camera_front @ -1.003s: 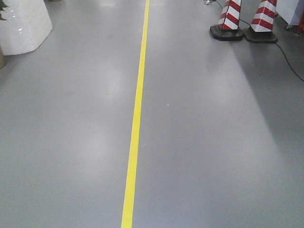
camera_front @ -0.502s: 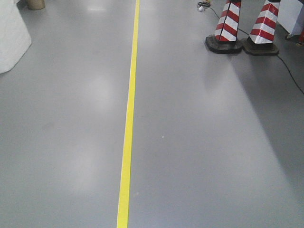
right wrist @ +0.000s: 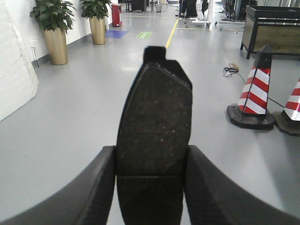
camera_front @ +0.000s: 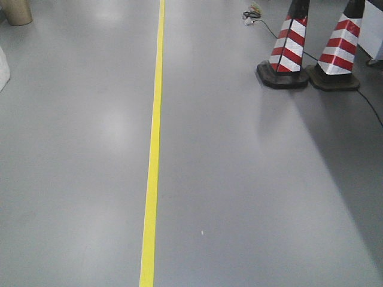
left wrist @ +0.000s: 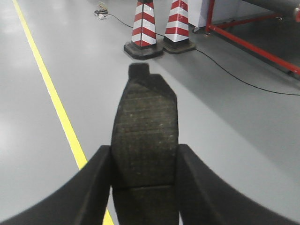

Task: Move and align brake pads A on conveyor
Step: 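Drive along the yellow floor line past the striped cones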

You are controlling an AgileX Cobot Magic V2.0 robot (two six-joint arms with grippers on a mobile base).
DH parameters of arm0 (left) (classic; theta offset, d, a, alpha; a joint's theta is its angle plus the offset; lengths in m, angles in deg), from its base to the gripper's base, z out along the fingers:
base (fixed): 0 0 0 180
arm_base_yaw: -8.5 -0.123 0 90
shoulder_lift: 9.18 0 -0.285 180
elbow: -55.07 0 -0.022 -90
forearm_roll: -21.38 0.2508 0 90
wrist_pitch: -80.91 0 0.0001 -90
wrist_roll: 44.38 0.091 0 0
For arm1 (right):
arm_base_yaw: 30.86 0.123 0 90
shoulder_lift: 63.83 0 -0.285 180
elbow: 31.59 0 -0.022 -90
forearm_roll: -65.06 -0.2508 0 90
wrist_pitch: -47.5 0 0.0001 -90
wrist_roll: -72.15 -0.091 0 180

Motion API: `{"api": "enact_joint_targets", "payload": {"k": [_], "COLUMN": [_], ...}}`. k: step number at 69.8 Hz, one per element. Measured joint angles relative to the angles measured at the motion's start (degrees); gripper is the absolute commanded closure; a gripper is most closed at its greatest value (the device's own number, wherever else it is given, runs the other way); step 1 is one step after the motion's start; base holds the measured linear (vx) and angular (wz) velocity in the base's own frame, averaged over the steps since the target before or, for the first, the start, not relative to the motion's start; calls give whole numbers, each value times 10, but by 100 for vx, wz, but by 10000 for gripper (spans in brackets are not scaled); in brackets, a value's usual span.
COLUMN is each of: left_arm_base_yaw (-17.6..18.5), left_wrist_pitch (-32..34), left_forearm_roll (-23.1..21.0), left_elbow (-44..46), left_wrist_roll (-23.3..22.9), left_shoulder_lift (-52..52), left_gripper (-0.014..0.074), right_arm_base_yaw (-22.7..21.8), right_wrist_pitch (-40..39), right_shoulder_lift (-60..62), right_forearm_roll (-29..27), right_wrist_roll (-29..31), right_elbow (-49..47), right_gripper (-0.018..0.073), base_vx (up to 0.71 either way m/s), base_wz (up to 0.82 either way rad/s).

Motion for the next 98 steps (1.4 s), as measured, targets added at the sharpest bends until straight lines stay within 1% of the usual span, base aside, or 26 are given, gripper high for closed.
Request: {"api": "enact_joint_targets", "payload": {"k": [56, 98], "left_arm_base_yaw": [0, 0], "left_wrist_pitch": [0, 0], "left_forearm_roll": [0, 0], "left_elbow": [0, 0], "left_wrist_roll": [0, 0], "left_shoulder_lift": [0, 0], "left_gripper": [603, 603], "right_arm_base_yaw": [0, 0], "right_wrist_pitch": [0, 0], "right_shoulder_lift": [0, 0], "right_forearm_roll": [0, 0], "right_wrist_roll": [0, 0], "right_elbow": [0, 0], "right_gripper": [561, 561], "base_vx": [79, 72], "base_wz": [4, -2]}}
